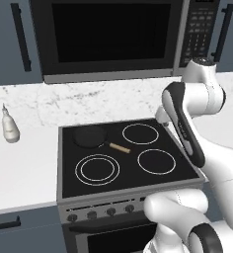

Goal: Turn off the rear left burner of the stove.

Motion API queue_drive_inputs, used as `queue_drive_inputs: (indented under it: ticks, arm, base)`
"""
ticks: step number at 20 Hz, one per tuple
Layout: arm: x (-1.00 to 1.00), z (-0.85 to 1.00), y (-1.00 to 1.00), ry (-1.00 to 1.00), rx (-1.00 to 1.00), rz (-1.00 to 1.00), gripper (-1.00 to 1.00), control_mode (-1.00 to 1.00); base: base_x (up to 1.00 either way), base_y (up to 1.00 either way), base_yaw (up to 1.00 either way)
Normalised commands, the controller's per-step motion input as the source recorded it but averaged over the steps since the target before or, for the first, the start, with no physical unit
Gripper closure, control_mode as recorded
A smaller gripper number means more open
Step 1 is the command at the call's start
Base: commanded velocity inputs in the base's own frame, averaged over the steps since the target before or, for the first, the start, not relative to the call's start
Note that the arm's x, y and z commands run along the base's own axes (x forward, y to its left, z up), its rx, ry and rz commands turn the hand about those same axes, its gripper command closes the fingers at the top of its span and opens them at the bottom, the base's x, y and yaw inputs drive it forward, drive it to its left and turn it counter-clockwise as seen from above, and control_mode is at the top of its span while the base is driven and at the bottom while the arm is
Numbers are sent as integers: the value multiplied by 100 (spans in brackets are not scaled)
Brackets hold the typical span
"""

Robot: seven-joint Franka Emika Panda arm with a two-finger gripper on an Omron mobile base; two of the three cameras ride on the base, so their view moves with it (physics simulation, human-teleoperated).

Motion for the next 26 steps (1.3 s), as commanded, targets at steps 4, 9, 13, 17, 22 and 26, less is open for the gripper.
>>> queue_drive_inputs:
  ticks: [4,9,13,17,22,26]
  arm:
    - [-51,-38,99,0,-27,10,-100,-100]
    - [-80,-69,100,-1,-45,17,-100,-100]
    - [-79,-97,100,0,-59,23,-100,-100]
    - [-67,-100,100,0,-63,25,-100,-100]
    - [-30,-99,100,0,-62,26,-100,-100]
    - [-1,-90,98,0,-60,34,-100,-100]
  base:
    - [0,0,0]
    - [0,0,0]
    - [0,0,0]
    - [0,0,0]
    - [0,0,0]
    - [0,0,0]
